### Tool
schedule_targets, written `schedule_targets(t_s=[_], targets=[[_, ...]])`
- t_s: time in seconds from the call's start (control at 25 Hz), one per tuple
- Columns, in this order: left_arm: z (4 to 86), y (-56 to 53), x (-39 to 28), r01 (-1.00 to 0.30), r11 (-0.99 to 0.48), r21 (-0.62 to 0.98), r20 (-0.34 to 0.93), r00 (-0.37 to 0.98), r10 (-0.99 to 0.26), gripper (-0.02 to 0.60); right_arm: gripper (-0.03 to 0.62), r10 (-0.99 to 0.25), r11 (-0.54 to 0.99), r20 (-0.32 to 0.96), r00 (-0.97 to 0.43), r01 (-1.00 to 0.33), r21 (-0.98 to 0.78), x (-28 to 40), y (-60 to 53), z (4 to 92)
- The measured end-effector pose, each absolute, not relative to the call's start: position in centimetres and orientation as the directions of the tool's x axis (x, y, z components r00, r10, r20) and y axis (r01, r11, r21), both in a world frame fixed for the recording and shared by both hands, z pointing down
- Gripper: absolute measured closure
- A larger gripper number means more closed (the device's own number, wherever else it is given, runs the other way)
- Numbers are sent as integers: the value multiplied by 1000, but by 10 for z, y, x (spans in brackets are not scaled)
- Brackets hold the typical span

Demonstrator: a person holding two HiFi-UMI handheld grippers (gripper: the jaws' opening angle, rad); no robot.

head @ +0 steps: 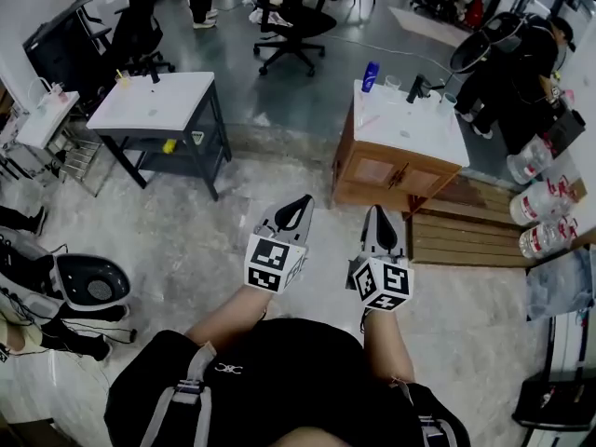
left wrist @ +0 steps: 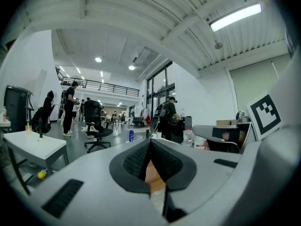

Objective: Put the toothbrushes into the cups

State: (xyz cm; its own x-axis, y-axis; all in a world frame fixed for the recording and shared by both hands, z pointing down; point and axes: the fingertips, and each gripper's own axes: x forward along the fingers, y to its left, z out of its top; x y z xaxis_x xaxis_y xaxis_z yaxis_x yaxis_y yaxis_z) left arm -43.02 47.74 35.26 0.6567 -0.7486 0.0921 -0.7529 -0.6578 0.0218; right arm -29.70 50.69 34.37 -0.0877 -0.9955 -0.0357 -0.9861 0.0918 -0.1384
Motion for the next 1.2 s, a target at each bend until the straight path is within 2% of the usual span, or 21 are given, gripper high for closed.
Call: schedule_targets(t_s=[0.28,0.64,0.88,1.2], targets=[[368,469,-456,-742,-669,42,116,669,-734,569,579,-998,65,-16,-64,-990,-129,-324,506,353],[371,445,-442,-722,-691,34,111,689,-716,568,579,-1000,22,-20,-20,-993,-115,-305,482,354],[377,405,-409,-718,-696,19,102,694,-713,568,579,-999,21,-36,-17,-994,-107,-271,440,360],[376,314,-327,-725,-688,8,101,685,-721,569,579,-999,39,-13,-38,-994,-99,-191,342,367]])
